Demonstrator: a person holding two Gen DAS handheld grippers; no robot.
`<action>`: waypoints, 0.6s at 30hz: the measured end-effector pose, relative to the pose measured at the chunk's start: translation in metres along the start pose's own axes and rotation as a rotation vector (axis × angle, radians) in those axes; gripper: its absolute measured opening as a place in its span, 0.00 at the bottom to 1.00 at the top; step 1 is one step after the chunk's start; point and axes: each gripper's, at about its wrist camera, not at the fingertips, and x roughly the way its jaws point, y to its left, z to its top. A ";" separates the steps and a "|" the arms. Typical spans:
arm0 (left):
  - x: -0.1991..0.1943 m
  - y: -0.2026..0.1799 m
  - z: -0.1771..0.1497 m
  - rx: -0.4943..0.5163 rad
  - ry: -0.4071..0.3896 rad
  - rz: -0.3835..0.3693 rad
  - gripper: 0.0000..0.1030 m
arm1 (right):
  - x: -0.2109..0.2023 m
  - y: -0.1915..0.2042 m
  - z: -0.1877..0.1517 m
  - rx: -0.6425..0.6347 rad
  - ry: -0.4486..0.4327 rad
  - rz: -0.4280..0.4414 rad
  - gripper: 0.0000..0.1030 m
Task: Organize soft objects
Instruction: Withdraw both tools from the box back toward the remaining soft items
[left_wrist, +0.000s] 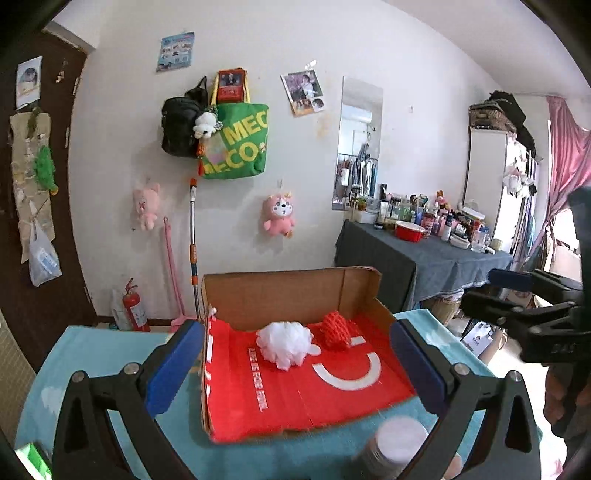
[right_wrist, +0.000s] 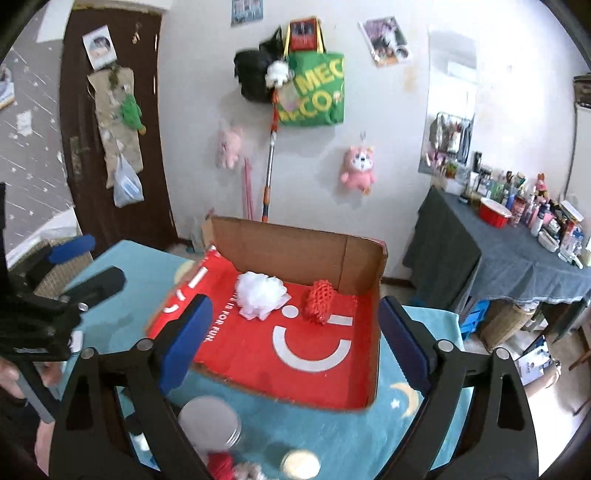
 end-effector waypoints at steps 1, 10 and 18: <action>-0.008 -0.001 -0.004 -0.007 -0.008 -0.002 1.00 | -0.009 0.002 -0.004 -0.002 -0.012 0.002 0.89; -0.078 -0.019 -0.045 -0.018 -0.101 0.003 1.00 | -0.095 0.030 -0.063 -0.040 -0.133 0.000 0.95; -0.114 -0.042 -0.090 -0.006 -0.170 0.019 1.00 | -0.126 0.045 -0.121 0.010 -0.196 -0.057 0.96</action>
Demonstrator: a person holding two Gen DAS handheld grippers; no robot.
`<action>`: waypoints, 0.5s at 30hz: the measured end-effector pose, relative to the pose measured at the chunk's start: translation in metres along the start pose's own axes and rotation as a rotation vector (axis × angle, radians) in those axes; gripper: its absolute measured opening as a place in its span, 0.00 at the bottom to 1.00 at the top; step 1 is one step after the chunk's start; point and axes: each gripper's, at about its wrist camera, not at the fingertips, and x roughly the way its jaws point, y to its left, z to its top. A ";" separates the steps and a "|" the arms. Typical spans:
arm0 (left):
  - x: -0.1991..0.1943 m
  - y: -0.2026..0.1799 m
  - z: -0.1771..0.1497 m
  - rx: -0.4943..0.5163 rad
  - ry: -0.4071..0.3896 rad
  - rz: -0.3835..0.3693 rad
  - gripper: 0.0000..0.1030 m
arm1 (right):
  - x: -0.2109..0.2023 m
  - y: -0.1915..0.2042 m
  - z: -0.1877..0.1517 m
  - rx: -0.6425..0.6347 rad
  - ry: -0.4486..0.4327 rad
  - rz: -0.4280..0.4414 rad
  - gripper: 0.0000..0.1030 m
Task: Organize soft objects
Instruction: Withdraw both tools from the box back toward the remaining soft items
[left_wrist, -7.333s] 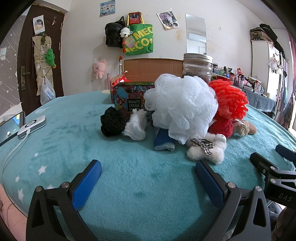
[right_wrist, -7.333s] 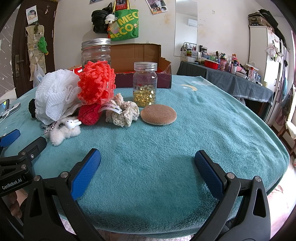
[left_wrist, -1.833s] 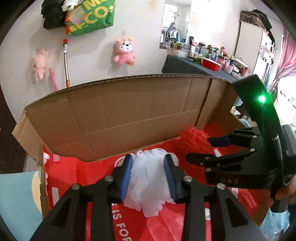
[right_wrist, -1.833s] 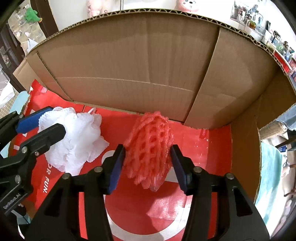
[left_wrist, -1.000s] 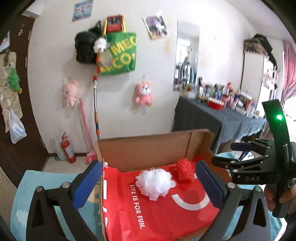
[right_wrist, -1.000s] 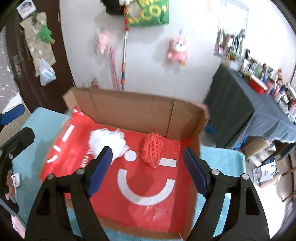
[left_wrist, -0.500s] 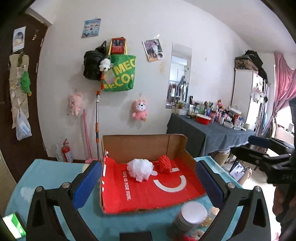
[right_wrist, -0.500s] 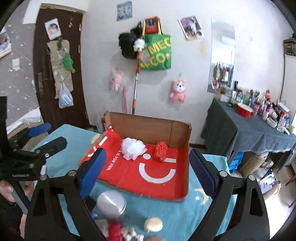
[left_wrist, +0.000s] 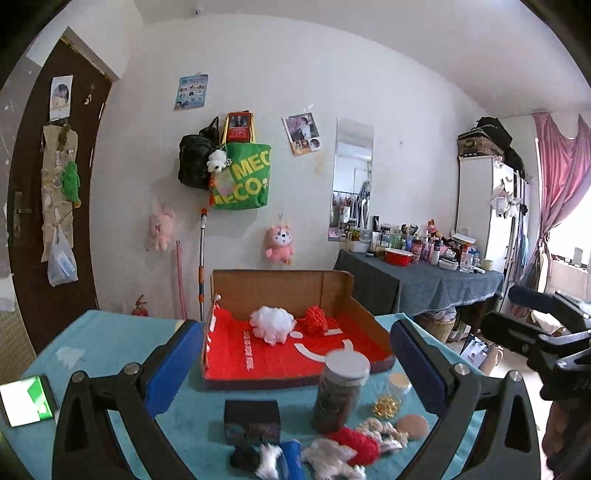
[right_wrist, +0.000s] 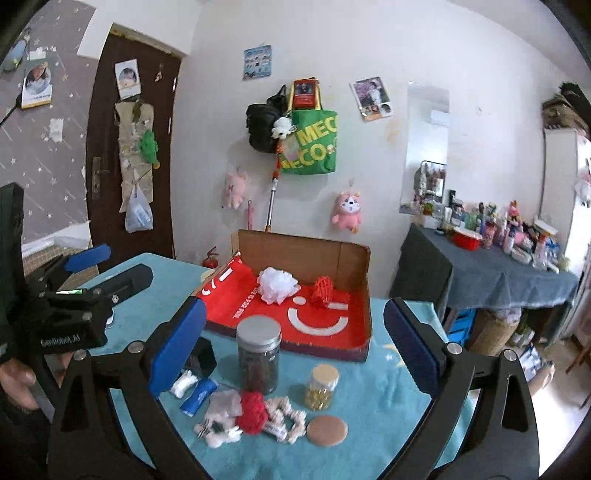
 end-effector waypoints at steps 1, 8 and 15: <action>-0.003 -0.002 -0.006 -0.005 -0.001 -0.002 1.00 | -0.002 -0.001 -0.005 0.006 -0.002 -0.010 0.96; -0.010 -0.017 -0.051 -0.005 0.037 0.016 1.00 | -0.004 0.009 -0.053 -0.027 -0.022 -0.126 0.96; 0.005 -0.019 -0.092 -0.022 0.121 0.028 1.00 | 0.010 0.005 -0.096 0.027 0.013 -0.089 0.96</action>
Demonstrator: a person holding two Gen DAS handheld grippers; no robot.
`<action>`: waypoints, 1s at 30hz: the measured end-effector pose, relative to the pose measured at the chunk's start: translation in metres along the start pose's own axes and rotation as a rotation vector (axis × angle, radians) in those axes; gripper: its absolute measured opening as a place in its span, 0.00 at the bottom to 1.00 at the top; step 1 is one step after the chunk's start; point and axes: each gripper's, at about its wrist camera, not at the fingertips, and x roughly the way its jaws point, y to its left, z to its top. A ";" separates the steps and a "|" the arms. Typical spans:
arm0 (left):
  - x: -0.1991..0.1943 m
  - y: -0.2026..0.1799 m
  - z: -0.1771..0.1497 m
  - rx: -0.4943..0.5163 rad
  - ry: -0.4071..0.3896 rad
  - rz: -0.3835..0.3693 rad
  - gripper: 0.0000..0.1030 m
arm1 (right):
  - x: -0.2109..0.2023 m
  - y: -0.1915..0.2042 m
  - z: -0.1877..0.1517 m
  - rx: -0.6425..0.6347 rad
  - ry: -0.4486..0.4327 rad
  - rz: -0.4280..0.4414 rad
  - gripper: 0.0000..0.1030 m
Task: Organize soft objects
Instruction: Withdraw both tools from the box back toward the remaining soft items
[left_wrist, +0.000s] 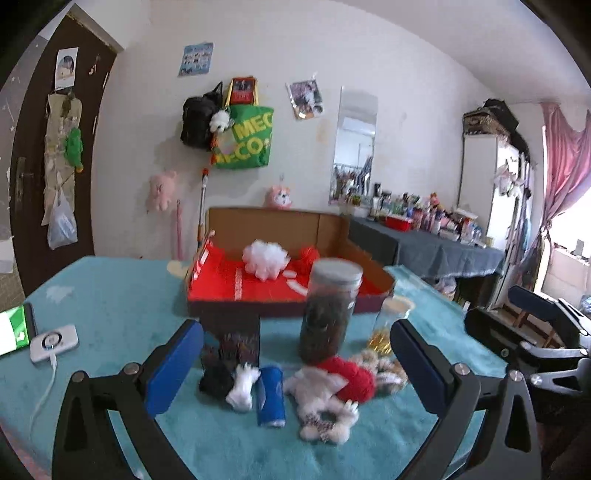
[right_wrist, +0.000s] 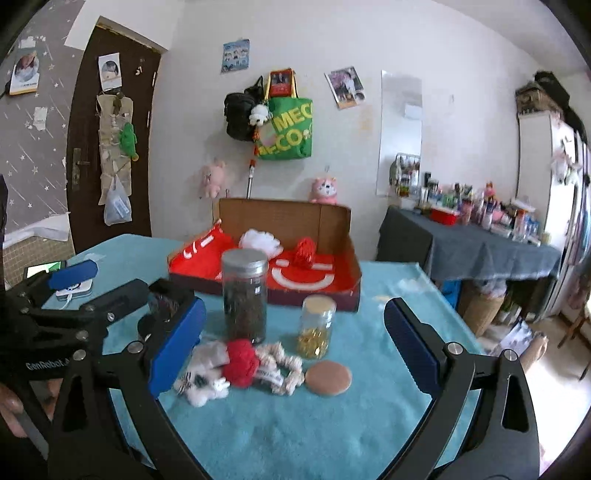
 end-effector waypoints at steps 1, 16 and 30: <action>0.002 0.001 -0.005 -0.002 0.009 0.006 1.00 | 0.002 -0.001 -0.005 0.005 0.003 -0.010 0.96; 0.043 0.007 -0.061 0.006 0.168 0.050 1.00 | 0.049 -0.014 -0.073 0.075 0.170 -0.050 0.96; 0.056 0.021 -0.067 -0.019 0.223 0.056 1.00 | 0.065 -0.017 -0.083 0.098 0.228 -0.034 0.96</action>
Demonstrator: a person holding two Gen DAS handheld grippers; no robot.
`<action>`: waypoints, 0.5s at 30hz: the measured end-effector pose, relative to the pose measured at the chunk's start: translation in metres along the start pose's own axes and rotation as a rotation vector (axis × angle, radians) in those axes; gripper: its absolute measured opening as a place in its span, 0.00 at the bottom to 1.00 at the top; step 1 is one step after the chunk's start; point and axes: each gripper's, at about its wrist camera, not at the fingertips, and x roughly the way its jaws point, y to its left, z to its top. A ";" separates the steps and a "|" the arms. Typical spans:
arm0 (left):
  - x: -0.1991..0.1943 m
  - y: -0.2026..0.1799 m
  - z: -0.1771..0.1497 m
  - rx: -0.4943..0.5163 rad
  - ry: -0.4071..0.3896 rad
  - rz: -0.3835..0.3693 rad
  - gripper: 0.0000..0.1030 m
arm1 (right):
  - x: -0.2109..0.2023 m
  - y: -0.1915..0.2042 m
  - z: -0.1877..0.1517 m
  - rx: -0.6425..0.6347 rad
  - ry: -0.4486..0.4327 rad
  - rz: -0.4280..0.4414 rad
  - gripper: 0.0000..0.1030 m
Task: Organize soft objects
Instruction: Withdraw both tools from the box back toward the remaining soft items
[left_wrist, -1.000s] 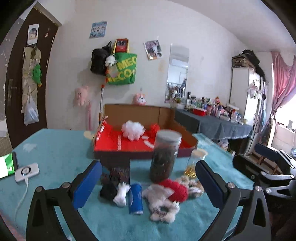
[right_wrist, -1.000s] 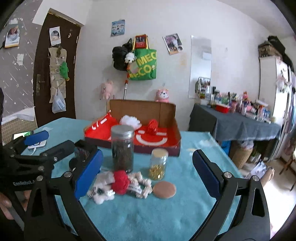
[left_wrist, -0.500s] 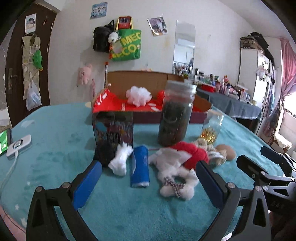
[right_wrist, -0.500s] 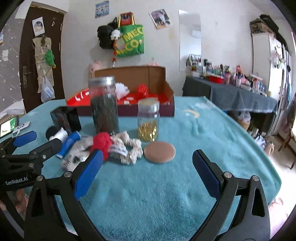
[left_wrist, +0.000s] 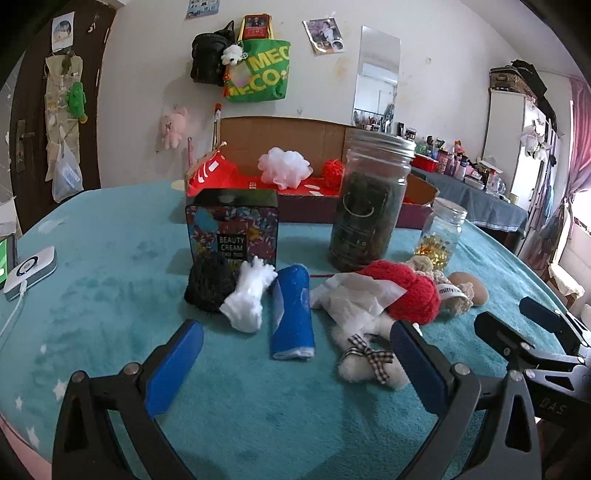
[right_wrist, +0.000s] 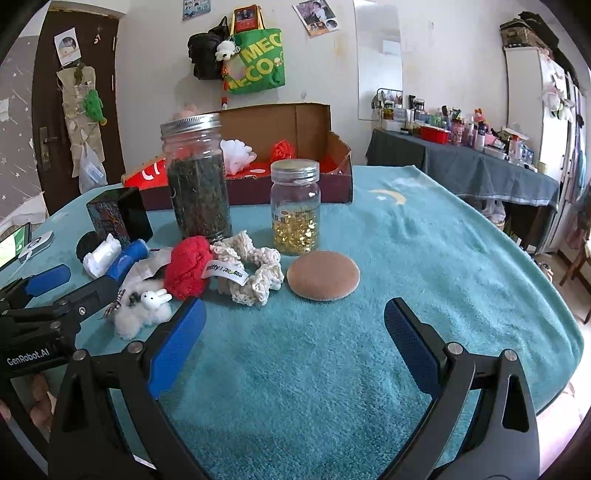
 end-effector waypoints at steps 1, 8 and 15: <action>0.000 0.002 0.001 -0.002 0.002 0.001 1.00 | 0.001 0.000 0.000 -0.001 0.001 0.001 0.96; 0.000 0.018 0.016 -0.014 0.009 0.020 1.00 | 0.007 0.002 0.011 -0.001 0.017 0.016 0.96; 0.006 0.037 0.030 -0.021 0.029 0.046 1.00 | 0.017 0.005 0.027 -0.009 0.039 0.042 0.96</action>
